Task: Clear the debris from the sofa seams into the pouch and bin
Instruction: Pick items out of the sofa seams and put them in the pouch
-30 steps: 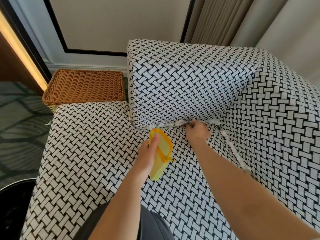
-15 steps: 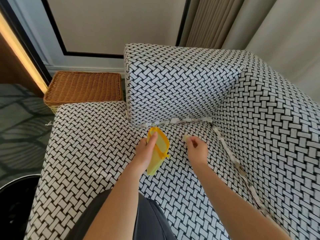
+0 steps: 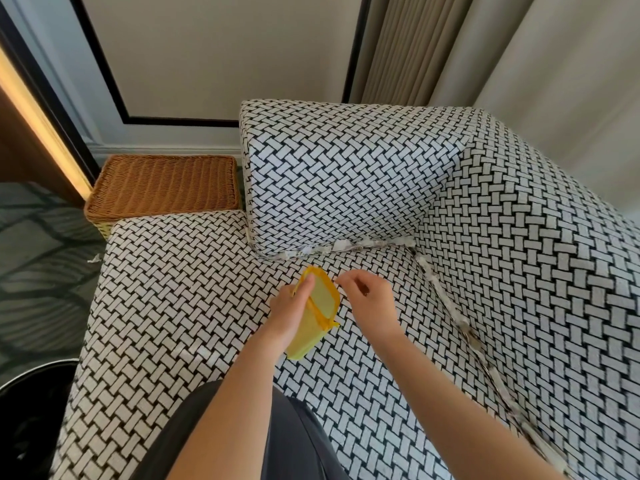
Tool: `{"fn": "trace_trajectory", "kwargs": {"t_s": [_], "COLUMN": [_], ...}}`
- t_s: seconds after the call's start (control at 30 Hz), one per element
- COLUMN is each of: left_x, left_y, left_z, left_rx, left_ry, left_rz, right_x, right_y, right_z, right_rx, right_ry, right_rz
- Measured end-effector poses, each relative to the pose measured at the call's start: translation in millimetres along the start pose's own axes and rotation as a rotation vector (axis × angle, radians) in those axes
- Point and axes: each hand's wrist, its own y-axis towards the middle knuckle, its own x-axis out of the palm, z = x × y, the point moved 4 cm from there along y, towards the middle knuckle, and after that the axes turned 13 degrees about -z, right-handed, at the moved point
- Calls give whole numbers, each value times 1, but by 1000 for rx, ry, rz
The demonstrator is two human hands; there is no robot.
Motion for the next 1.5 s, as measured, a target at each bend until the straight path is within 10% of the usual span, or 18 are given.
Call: {"fn": "trace_trajectory", "kwargs": {"t_s": [0.63,1.03,1.5], "left_x": [-5,-6,-7], "left_y": [42,46,46], "left_z": [-9,-11,-14], "left_rx": [13,27,13], "left_ry": [-60,-45,-17], "left_rz": [64,34,6], "right_x": [-46,-50,-51], "right_y": [98,123,123], "right_z": [82,79,85], "right_rx": [333,530,273], "right_ry": [-805,-782,-712], "right_rz": [316,351,399]}}
